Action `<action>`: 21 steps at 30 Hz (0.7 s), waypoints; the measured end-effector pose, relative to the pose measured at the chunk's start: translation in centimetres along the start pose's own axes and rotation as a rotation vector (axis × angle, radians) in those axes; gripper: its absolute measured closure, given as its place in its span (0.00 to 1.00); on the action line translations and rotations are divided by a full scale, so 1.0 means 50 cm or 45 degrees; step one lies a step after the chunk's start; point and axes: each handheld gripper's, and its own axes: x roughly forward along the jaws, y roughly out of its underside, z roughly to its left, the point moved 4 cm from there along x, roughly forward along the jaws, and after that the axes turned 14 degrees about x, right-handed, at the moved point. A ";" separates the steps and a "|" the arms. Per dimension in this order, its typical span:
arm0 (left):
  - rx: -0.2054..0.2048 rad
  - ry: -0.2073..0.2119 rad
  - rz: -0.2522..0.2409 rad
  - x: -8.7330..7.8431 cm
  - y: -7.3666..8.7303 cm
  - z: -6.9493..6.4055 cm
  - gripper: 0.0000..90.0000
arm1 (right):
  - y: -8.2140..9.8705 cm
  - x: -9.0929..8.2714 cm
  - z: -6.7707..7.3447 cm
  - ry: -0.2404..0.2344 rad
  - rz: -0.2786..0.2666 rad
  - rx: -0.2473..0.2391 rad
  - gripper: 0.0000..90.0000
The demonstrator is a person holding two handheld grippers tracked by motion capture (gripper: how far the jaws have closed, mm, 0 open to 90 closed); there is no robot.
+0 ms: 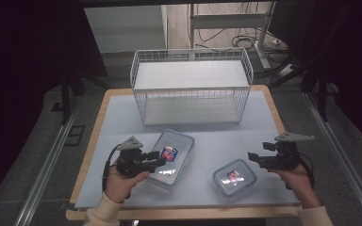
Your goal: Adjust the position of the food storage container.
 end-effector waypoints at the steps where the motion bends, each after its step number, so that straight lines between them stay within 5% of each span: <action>1: 0.013 0.015 0.014 0.005 0.000 -0.008 0.79 | 0.001 0.001 -0.001 0.003 0.000 0.003 0.18; 6: 0.033 0.058 0.076 0.030 0.007 -0.039 0.98 | 0.004 0.003 -0.001 0.007 0.007 0.003 0.18; 21: 0.120 0.129 0.251 0.109 0.042 -0.133 1.00 | 0.008 0.005 0.000 0.018 0.017 -0.001 0.18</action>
